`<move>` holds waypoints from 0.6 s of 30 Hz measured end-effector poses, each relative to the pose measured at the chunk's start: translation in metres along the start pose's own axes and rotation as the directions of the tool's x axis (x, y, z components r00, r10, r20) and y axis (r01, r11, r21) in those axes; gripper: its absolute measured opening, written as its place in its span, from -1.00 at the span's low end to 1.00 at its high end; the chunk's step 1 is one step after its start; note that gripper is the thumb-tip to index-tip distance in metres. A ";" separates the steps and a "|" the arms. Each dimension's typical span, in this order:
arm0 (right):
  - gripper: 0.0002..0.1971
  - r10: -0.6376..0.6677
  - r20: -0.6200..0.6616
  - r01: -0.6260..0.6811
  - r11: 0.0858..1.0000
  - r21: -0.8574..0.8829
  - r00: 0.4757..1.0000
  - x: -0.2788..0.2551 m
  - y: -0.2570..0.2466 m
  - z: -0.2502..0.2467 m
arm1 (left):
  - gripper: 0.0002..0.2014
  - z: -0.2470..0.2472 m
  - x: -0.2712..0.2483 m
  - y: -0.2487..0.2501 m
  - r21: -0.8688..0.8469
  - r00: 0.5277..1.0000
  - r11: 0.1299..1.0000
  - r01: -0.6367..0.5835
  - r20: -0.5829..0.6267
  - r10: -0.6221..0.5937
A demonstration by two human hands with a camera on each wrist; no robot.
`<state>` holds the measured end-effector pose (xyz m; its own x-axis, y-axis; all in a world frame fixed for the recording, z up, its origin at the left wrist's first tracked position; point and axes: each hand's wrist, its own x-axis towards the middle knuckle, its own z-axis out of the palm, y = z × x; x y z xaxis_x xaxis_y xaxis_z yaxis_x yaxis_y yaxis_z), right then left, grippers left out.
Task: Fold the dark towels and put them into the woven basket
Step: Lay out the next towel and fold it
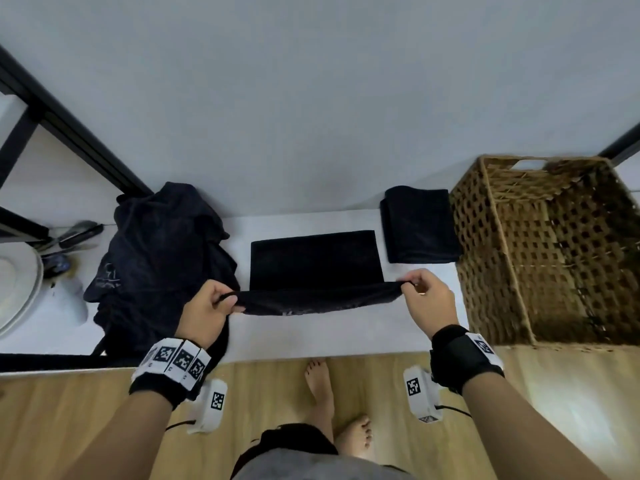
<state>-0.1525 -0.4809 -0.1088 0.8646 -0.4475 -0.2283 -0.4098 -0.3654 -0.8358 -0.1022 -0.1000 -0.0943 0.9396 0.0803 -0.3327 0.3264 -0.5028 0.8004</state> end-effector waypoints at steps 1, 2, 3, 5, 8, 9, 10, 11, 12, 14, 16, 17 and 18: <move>-0.78 0.025 0.013 -0.024 1.000 -0.014 1.000 -0.004 0.009 0.003 | -0.85 0.003 -0.001 -0.008 0.048 1.000 0.999 0.017 0.007 -0.017; -0.78 0.045 0.027 -0.044 0.999 -0.032 0.999 -0.006 0.015 0.005 | -0.85 0.006 -0.001 -0.014 0.087 0.999 0.996 0.032 0.013 -0.033; -0.78 0.059 0.040 -0.057 0.997 -0.052 0.997 -0.008 0.021 0.007 | -0.84 0.008 -0.001 -0.019 0.117 0.999 0.992 0.047 0.016 -0.049; -0.75 0.072 0.069 -0.066 0.994 -0.085 0.995 -0.007 0.029 0.010 | -0.83 0.012 0.004 -0.026 0.165 0.997 0.984 0.067 0.017 -0.070; -0.73 0.076 0.103 -0.063 0.990 -0.126 0.992 0.005 0.031 0.014 | -0.85 0.016 0.015 -0.028 0.243 0.997 0.968 0.065 0.018 -0.071; -0.74 0.075 0.110 -0.060 0.989 -0.136 0.991 0.011 0.029 0.016 | -0.87 0.017 0.021 -0.027 0.265 0.997 0.962 0.065 0.016 -0.071; -0.76 0.076 0.111 -0.060 0.988 -0.142 0.991 0.019 0.025 0.018 | -0.91 0.018 0.028 -0.027 0.279 0.997 0.958 0.068 0.012 -0.074; -0.77 0.078 0.110 -0.062 0.988 -0.142 0.991 0.028 0.021 0.020 | -0.96 0.019 0.035 -0.025 0.287 0.997 0.955 0.073 0.003 -0.077; -0.79 0.080 0.107 -0.065 0.988 -0.141 0.991 0.037 0.017 0.023 | -0.98 0.020 0.044 -0.023 0.293 0.997 0.953 0.079 -0.014 -0.078; -0.80 0.085 0.107 -0.068 0.986 -0.151 0.991 0.057 0.008 0.028 | -0.98 0.024 0.062 -0.020 0.289 0.996 0.954 0.082 -0.050 -0.070; -0.78 0.071 0.119 -0.049 0.983 -0.180 0.990 0.077 -0.001 0.036 | -0.94 0.030 0.079 -0.015 0.279 0.995 0.957 0.080 -0.081 -0.060; -0.77 0.056 0.125 -0.030 0.978 -0.205 0.991 0.086 -0.005 0.040 | -0.94 0.034 0.089 -0.014 0.281 0.994 0.956 0.085 -0.093 -0.061; -0.76 0.041 0.126 -0.010 0.971 -0.238 0.991 0.094 -0.009 0.044 | -0.95 0.037 0.098 -0.012 0.291 0.993 0.953 0.087 -0.100 -0.060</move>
<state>-0.0549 -0.4834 -0.1448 0.8767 -0.3562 -0.3233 -0.4760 -0.5449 -0.6903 -0.0178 -0.1182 -0.1548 0.9239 0.1957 -0.3288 0.3625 -0.7228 0.5883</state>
